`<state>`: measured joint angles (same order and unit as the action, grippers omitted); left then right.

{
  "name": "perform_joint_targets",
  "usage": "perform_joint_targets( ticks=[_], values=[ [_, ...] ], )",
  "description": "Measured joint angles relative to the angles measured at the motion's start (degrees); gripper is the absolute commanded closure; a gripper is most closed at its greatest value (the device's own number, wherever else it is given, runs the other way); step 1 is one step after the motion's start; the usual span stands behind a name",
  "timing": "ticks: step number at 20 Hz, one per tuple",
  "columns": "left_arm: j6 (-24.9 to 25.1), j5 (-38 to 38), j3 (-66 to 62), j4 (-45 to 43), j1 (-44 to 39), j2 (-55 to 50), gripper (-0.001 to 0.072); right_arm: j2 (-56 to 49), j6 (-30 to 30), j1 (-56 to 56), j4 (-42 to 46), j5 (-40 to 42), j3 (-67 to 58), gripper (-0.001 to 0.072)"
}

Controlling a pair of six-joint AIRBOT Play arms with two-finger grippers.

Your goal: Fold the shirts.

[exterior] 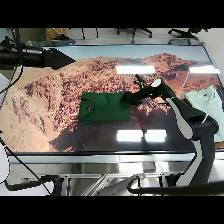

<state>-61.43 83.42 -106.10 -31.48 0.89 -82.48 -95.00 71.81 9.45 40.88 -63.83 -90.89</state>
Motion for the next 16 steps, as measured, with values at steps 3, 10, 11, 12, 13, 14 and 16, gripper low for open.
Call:
perform_joint_targets(
  ticks=[3, 10, 11, 12, 13, 14, 16],
  values=[
    [-0.02, 0.26, 0.00, 0.02, 0.00, 0.00, 0.0691, -0.87, -2.51, 0.22, -4.28, -0.70, 0.13, 0.0319],
    [-0.17, 0.55, 0.00, 0.02, -0.04, 0.00, 0.0691, -0.48, -6.23, 1.27, -9.27, -3.13, -0.61, 0.0695],
    [-0.17, 0.66, 0.00, 0.02, -0.04, 0.00, 0.0692, 0.52, -6.56, 0.83, -10.14, -3.41, -1.33, 0.0695],
    [-0.17, 0.74, 0.02, 0.02, -0.04, 0.00, 0.0691, 1.84, -6.62, 0.00, -10.54, -3.72, -2.21, 0.0696],
    [-0.17, 0.85, 0.04, 0.02, -0.04, 0.00, 0.0691, 3.39, -6.54, -1.31, -10.58, -4.04, -3.21, 0.0696],
    [-0.15, 0.92, 0.04, 0.04, -0.04, 0.00, 0.0691, 5.20, -6.08, -3.13, -10.71, -4.04, -4.37, 0.0696],
    [-0.15, 1.44, 0.04, 0.04, -0.04, 0.00, 0.0692, 9.07, -4.31, -7.78, -10.82, -4.11, -6.60, 0.0696]
  ],
)
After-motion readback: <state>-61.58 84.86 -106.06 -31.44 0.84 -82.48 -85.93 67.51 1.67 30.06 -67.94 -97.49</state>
